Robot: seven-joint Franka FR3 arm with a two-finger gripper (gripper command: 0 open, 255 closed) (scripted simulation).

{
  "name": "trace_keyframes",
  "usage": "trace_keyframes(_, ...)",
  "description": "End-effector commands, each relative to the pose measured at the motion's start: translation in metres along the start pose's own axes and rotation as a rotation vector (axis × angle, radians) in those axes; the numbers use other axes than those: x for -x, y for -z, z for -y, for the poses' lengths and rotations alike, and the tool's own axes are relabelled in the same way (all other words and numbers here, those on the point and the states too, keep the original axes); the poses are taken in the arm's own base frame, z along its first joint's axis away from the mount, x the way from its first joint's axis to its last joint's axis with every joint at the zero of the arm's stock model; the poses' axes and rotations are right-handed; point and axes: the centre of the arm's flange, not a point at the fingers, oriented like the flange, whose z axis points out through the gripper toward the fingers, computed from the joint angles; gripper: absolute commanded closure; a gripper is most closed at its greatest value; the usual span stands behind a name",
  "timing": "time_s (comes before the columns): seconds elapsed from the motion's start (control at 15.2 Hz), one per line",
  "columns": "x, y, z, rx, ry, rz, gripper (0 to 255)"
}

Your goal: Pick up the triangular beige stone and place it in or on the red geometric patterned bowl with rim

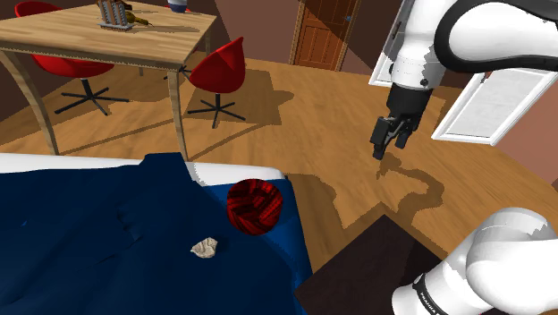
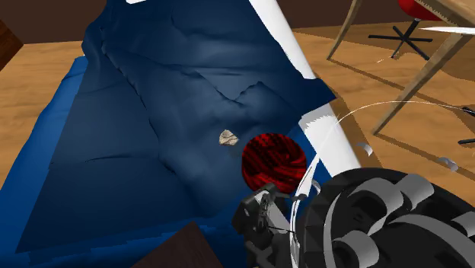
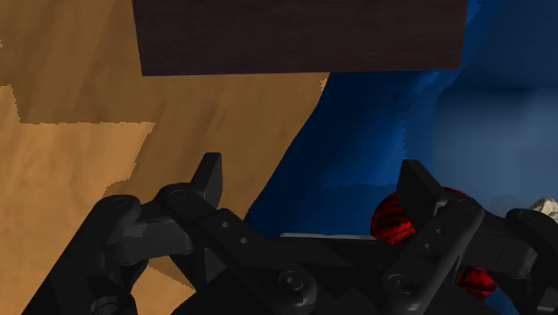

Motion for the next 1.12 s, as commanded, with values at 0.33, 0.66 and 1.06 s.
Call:
trace_keyframes(0.33,-0.026,-0.039,0.040,-0.028,0.024,-0.015,0)
trace_keyframes(0.66,-0.052,-0.077,0.082,-0.057,0.048,-0.030,0)
trace_keyframes(1.06,-0.083,-0.120,0.135,-0.091,0.076,-0.047,0)
